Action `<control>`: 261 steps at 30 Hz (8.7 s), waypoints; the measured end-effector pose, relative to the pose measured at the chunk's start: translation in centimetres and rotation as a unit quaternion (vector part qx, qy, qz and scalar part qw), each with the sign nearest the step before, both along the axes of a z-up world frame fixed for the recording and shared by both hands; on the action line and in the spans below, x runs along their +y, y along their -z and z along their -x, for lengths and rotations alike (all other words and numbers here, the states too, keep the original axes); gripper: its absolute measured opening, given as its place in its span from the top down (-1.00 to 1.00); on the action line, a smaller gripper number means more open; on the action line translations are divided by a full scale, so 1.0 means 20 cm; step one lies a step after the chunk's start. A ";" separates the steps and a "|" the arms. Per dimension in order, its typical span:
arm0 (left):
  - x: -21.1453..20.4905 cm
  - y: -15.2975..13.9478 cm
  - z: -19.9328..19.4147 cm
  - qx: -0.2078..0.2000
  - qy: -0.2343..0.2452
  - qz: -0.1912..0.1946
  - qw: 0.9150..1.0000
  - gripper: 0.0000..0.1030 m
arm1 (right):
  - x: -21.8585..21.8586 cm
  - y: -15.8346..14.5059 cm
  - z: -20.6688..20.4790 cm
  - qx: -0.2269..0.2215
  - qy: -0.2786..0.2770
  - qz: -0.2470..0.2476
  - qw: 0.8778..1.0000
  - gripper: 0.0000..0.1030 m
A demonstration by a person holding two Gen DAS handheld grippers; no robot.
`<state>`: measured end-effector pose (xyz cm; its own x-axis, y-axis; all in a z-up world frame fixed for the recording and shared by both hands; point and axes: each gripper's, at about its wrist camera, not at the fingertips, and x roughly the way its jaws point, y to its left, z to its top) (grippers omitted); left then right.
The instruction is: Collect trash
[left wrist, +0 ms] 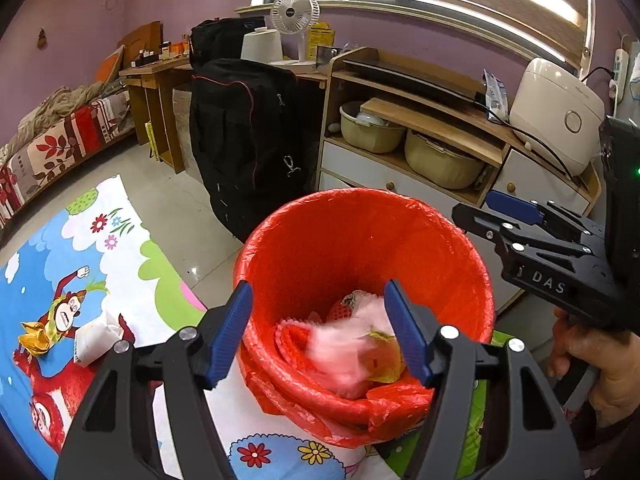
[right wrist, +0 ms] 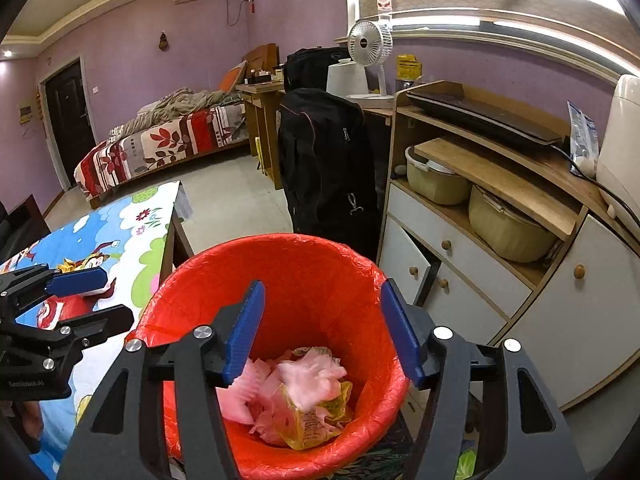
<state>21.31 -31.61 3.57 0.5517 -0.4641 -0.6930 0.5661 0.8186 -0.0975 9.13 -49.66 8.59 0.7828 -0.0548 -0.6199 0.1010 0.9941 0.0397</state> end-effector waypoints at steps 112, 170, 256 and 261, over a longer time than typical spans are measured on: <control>1.55 0.17 -0.30 0.004 -0.300 0.002 0.954 -0.09 | 1.59 0.33 -0.61 0.104 -0.227 0.016 0.968 -0.64; 1.03 -0.09 0.07 -0.029 -0.234 -0.014 0.972 -0.09 | 1.05 -0.02 -0.13 0.024 -0.182 0.009 0.983 -0.32; 0.16 -0.10 0.33 0.025 -0.038 0.027 0.999 -0.90 | 0.00 0.01 0.38 0.027 -0.048 -0.010 0.998 -0.64; 0.18 -0.08 0.33 0.036 -0.043 0.031 0.998 -0.90 | 0.04 0.03 0.39 0.033 -0.064 -0.007 0.997 -0.64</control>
<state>14.71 -27.96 5.27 0.5408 -0.4614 -0.7033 0.4844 0.8544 -0.1880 1.41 -48.90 7.99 0.7406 0.0516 -0.6700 -0.0240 0.9984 0.0504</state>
